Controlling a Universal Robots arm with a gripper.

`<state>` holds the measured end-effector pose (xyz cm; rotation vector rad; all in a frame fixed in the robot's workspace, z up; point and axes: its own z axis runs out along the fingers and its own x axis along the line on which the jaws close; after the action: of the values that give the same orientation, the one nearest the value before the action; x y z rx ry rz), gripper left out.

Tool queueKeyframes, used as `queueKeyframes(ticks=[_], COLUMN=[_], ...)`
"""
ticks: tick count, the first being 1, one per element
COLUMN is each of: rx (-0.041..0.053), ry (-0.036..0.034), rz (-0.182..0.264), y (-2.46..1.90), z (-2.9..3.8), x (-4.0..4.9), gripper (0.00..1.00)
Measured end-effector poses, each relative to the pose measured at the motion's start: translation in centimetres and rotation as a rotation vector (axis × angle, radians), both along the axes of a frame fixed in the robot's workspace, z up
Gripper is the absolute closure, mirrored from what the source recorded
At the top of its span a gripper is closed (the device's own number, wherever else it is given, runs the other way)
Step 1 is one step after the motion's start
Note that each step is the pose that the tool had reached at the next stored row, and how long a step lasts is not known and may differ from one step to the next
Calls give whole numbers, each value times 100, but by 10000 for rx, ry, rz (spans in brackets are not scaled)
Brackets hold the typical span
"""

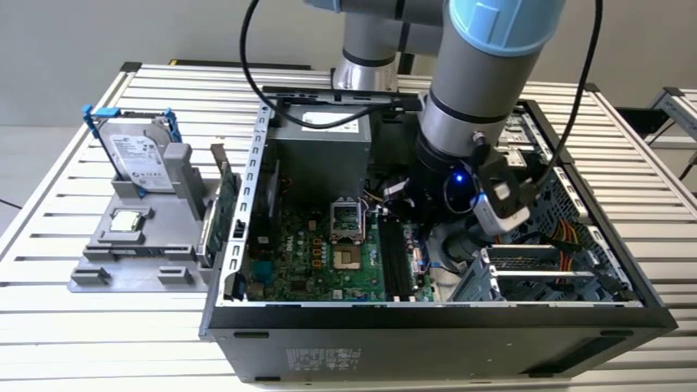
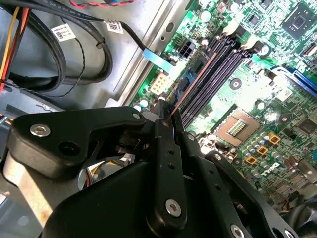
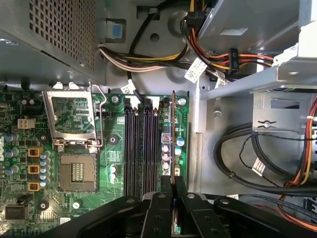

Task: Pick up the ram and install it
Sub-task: 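Insert the ram into the slot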

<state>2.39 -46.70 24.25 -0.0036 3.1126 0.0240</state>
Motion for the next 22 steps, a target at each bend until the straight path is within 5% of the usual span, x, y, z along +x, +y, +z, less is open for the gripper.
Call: queueKeyframes(ticks=[22], rx=[-14], ry=[9], rz=[13], y=[-69], z=[-97], x=[-65], gripper=[100])
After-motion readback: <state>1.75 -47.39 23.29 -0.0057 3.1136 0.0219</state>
